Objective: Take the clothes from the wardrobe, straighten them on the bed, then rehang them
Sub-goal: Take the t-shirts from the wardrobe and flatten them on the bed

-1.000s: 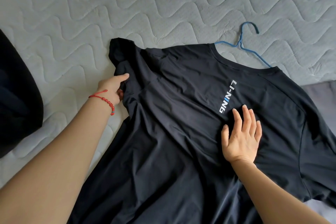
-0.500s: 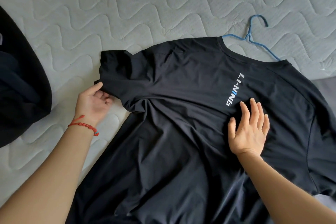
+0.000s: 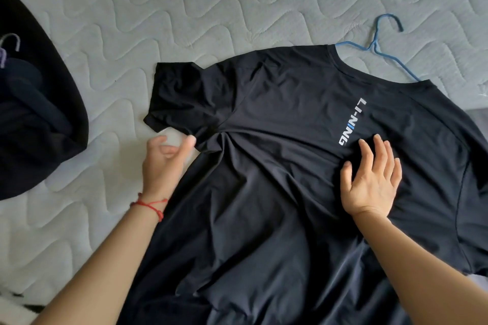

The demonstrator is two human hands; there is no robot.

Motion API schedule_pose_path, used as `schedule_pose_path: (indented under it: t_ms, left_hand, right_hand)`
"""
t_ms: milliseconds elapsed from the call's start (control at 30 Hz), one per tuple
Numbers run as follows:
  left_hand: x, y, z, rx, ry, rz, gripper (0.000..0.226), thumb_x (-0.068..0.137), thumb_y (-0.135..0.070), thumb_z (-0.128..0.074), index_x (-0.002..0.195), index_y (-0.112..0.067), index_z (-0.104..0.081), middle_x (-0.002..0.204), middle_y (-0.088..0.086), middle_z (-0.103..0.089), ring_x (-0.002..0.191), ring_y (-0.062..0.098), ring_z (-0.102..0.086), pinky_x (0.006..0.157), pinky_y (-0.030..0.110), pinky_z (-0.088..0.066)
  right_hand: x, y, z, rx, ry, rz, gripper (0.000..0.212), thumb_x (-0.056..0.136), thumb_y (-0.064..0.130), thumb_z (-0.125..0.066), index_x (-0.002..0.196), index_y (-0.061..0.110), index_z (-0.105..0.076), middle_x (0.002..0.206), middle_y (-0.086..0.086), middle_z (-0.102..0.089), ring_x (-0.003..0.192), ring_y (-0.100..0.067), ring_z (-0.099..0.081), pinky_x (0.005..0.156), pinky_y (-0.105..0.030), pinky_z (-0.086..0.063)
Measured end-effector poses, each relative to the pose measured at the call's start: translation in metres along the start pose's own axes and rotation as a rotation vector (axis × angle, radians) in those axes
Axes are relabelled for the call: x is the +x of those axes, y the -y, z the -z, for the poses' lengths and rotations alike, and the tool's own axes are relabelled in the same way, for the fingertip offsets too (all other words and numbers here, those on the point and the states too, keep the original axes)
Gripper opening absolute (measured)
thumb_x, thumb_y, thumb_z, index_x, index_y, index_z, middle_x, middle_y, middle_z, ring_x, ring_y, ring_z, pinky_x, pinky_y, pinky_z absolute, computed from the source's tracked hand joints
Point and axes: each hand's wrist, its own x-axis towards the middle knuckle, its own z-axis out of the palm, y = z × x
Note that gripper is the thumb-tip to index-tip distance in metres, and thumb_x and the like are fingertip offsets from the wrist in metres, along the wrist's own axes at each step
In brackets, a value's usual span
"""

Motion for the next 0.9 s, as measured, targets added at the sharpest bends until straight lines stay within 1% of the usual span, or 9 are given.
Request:
schedule_pose_path:
  t_ms: [67, 200, 267, 367, 400, 467, 567, 733, 900]
  left_hand:
    - [-0.022, 0.009, -0.007, 0.145, 0.022, -0.108, 0.06, 0.073, -0.041, -0.073, 0.118, -0.012, -0.047, 0.095, 0.0, -0.057, 0.086, 0.018, -0.055, 0.077, 0.025, -0.039]
    - [-0.044, 0.041, -0.005, 0.565, 0.062, -0.438, 0.035, 0.083, -0.024, -0.065, 0.109, -0.001, -0.058, 0.101, 0.018, -0.062, 0.091, 0.037, -0.059, 0.073, 0.04, -0.046]
    - [-0.045, 0.049, 0.003, 0.576, 0.039, -0.416, 0.027, 0.09, -0.02, -0.054, 0.103, 0.003, -0.059, 0.094, 0.026, -0.065, 0.088, 0.043, -0.06, 0.072, 0.044, -0.046]
    - [-0.04, 0.056, 0.019, 0.451, 0.009, -0.287, 0.039, 0.093, -0.021, -0.05, 0.061, -0.001, -0.043, 0.077, 0.036, -0.059, 0.077, 0.047, -0.055, 0.066, 0.041, -0.039]
    - [-0.039, 0.059, 0.024, 0.418, 0.021, -0.245, 0.045, 0.093, -0.021, -0.049, 0.054, -0.006, -0.033, 0.071, 0.036, -0.054, 0.073, 0.045, -0.052, 0.065, 0.038, -0.036]
    - [-0.043, 0.065, 0.033, 0.364, 0.055, -0.179, 0.05, 0.094, -0.023, -0.047, 0.051, -0.01, -0.026, 0.054, 0.02, -0.04, 0.065, 0.036, -0.041, 0.063, 0.034, -0.029]
    - [-0.058, 0.071, 0.045, 0.34, 0.128, -0.148, 0.049, 0.093, -0.028, -0.049, 0.054, -0.01, -0.026, 0.052, 0.005, -0.029, 0.062, 0.025, -0.032, 0.056, 0.034, -0.024]
    - [-0.085, 0.081, 0.063, 0.459, 0.275, -0.244, 0.028, 0.084, -0.03, -0.064, 0.083, -0.002, -0.058, 0.076, 0.007, -0.06, 0.073, 0.025, -0.051, 0.062, 0.031, -0.038]
    - [-0.089, 0.097, 0.081, 0.545, 0.424, -0.108, 0.031, 0.082, -0.029, -0.067, 0.095, -0.001, -0.066, 0.09, 0.012, -0.067, 0.086, 0.03, -0.059, 0.074, 0.031, -0.042]
  right_hand:
    - [0.0, 0.0, 0.002, 0.006, 0.006, 0.004, 0.062, 0.086, 0.041, -0.022, 0.138, 0.011, -0.036, 0.153, -0.01, -0.024, 0.143, -0.025, -0.014, 0.115, -0.039, -0.004]
    - [-0.002, 0.001, 0.009, 0.036, 0.053, 0.005, 0.063, 0.087, 0.043, -0.02, 0.141, 0.012, -0.033, 0.155, -0.009, -0.021, 0.144, -0.025, -0.012, 0.116, -0.04, -0.003]
    - [-0.013, 0.001, 0.015, 0.089, 0.087, 0.003, 0.059, 0.088, 0.039, -0.027, 0.141, 0.012, -0.034, 0.155, -0.009, -0.021, 0.145, -0.024, -0.011, 0.117, -0.04, -0.004]
    - [-0.056, -0.003, 0.028, 0.176, 0.084, -0.056, 0.057, 0.086, 0.032, -0.038, 0.14, 0.013, -0.036, 0.153, -0.009, -0.025, 0.144, -0.024, -0.015, 0.117, -0.041, -0.008]
    - [-0.076, -0.006, 0.033, 0.189, 0.068, -0.102, 0.056, 0.086, 0.031, -0.039, 0.139, 0.013, -0.036, 0.153, -0.009, -0.027, 0.143, -0.024, -0.016, 0.117, -0.041, -0.008]
    - [-0.121, -0.013, 0.04, 0.203, 0.036, -0.207, 0.054, 0.087, 0.031, -0.04, 0.138, 0.013, -0.038, 0.152, -0.01, -0.029, 0.143, -0.024, -0.018, 0.116, -0.04, -0.008]
    - [-0.185, -0.023, 0.048, 0.231, 0.02, -0.369, 0.05, 0.089, 0.026, -0.049, 0.136, 0.01, -0.041, 0.151, -0.013, -0.029, 0.142, -0.027, -0.019, 0.116, -0.043, -0.012]
    - [-0.261, -0.012, 0.056, 0.375, -0.017, -0.787, 0.055, 0.083, 0.011, -0.063, 0.133, 0.001, -0.042, 0.139, -0.024, -0.039, 0.131, -0.037, -0.034, 0.105, -0.05, -0.03]
    - [-0.305, 0.005, 0.061, 0.481, 0.103, -1.234, 0.054, 0.083, 0.023, -0.066, 0.127, 0.0, -0.044, 0.128, -0.023, -0.049, 0.121, -0.039, -0.044, 0.101, -0.05, -0.031]
